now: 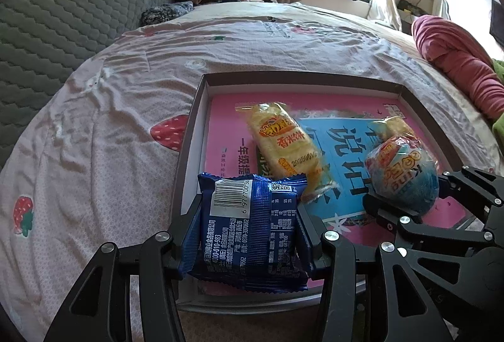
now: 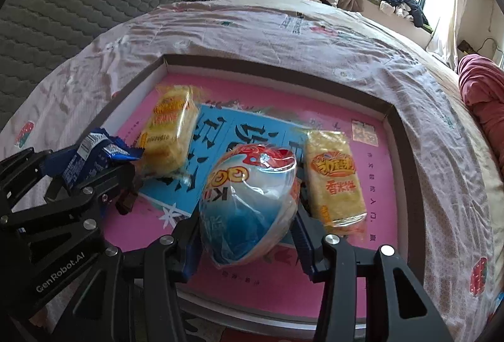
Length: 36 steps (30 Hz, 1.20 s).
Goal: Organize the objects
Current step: 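Lower the blue packet into the tray and open while the right tool releases the capsule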
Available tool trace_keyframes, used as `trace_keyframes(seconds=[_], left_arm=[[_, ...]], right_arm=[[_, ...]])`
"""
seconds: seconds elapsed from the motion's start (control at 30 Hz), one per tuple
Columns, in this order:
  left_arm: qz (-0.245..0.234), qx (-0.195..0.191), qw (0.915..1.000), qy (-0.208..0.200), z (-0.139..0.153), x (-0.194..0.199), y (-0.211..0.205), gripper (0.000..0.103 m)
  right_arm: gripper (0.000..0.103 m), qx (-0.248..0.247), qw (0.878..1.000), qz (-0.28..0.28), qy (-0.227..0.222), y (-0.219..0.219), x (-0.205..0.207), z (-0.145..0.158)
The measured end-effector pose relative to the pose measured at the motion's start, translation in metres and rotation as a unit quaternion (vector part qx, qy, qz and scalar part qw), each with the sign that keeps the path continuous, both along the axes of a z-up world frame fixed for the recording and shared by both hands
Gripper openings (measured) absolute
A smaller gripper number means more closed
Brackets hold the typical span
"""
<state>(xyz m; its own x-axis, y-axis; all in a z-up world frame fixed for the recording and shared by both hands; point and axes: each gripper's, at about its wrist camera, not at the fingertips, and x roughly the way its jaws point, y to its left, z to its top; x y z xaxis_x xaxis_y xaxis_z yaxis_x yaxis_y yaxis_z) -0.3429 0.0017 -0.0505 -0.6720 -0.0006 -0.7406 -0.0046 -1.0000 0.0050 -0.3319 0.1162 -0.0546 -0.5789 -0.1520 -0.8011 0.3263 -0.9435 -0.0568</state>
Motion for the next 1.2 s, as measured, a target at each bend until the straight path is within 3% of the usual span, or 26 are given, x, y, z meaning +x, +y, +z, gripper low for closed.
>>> trace_keyframes(seconds=[0.77,0.9,1.2], left_arm=[[0.002,-0.008,0.9999,-0.010,-0.008,-0.004,0.004,0.055],[0.000,-0.010,0.9999,-0.011,-0.007,-0.004,0.005,0.063],[-0.008,-0.003,0.9999,-0.013,-0.003,-0.002,0.004,0.069]], right_arm=[[0.051,-0.007,1.000,-0.010,-0.005,0.004,-0.003,-0.003],[0.055,-0.007,1.000,-0.010,-0.003,0.005,-0.002,0.000],[0.059,-0.012,1.000,-0.014,-0.002,0.011,0.000,0.006]])
